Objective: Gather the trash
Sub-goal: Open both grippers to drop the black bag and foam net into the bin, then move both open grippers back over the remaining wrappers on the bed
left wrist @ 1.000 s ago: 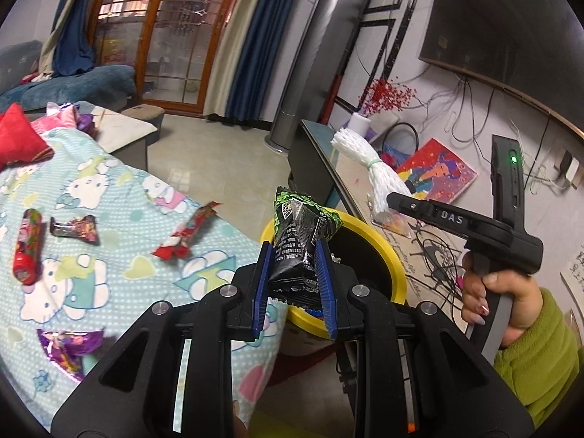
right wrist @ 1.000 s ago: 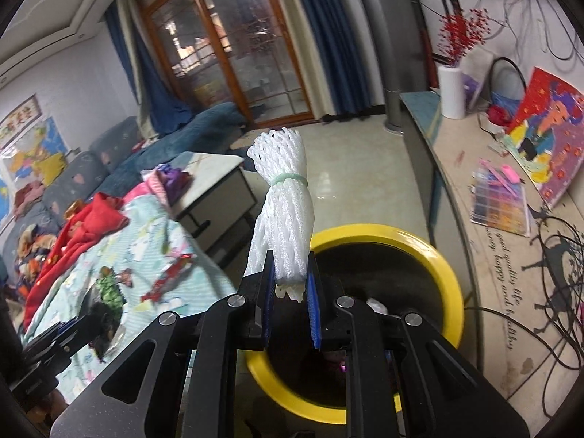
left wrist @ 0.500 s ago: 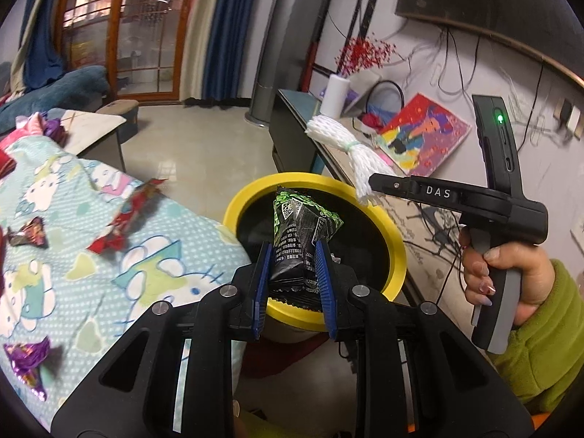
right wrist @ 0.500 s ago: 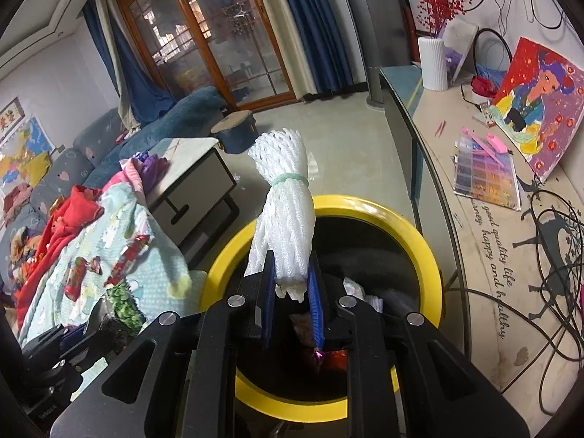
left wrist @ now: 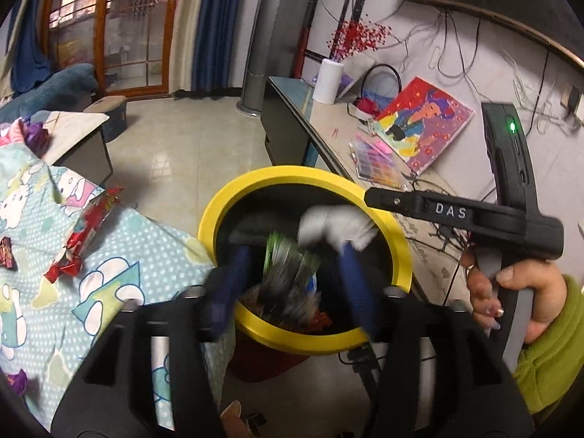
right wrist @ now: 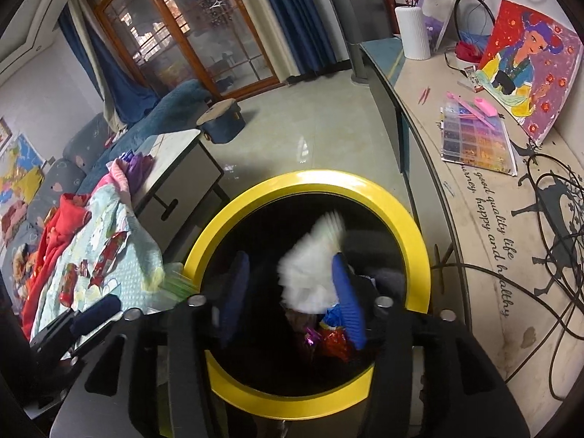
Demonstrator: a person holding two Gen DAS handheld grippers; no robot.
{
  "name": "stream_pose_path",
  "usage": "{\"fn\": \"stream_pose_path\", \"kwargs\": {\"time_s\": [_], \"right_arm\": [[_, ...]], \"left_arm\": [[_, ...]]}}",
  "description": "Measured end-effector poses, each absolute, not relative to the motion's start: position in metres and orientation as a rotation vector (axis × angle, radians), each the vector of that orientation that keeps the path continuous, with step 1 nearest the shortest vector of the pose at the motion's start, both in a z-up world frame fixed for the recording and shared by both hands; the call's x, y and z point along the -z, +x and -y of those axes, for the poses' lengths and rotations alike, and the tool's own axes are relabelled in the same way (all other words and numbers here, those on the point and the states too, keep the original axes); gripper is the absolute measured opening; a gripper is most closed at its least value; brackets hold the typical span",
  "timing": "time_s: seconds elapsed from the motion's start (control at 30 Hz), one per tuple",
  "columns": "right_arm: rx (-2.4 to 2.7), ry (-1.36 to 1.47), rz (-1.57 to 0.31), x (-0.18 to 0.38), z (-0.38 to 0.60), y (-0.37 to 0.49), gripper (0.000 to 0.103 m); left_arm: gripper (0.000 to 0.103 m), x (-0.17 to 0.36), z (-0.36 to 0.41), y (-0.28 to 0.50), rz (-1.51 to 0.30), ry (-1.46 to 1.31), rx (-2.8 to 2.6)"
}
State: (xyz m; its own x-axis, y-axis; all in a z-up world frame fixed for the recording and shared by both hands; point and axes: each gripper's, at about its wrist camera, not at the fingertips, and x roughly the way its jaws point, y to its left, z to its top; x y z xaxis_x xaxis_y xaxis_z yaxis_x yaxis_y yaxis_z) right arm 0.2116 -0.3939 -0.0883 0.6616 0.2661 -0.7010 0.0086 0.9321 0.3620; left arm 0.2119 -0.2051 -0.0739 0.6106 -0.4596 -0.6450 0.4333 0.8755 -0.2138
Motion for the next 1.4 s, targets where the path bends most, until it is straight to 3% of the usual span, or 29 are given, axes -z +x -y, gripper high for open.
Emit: {"fn": "stream_pose_path", "kwargs": {"time_s": [0.13, 0.2, 0.83, 1.4], "right_arm": [[-0.149, 0.377, -0.825, 0.087, 0.396, 0.212, 0.053], [-0.148, 0.377, -0.821, 0.086, 0.396, 0.212, 0.055], [-0.241, 0.296, -0.702, 0.047, 0.335, 0.192, 0.070], [-0.372, 0.175, -0.671, 0.021, 0.263, 0.177, 0.074]], "left_arm": [[0.085, 0.072, 0.195, 0.210, -0.746, -0.074, 0.488], [0.092, 0.071, 0.188, 0.207, -0.736, -0.091, 0.472], [0.092, 0.037, 0.119, 0.167, -0.565, -0.110, 0.238], [0.092, 0.026, 0.050, 0.142, -0.499, -0.171, 0.071]]}}
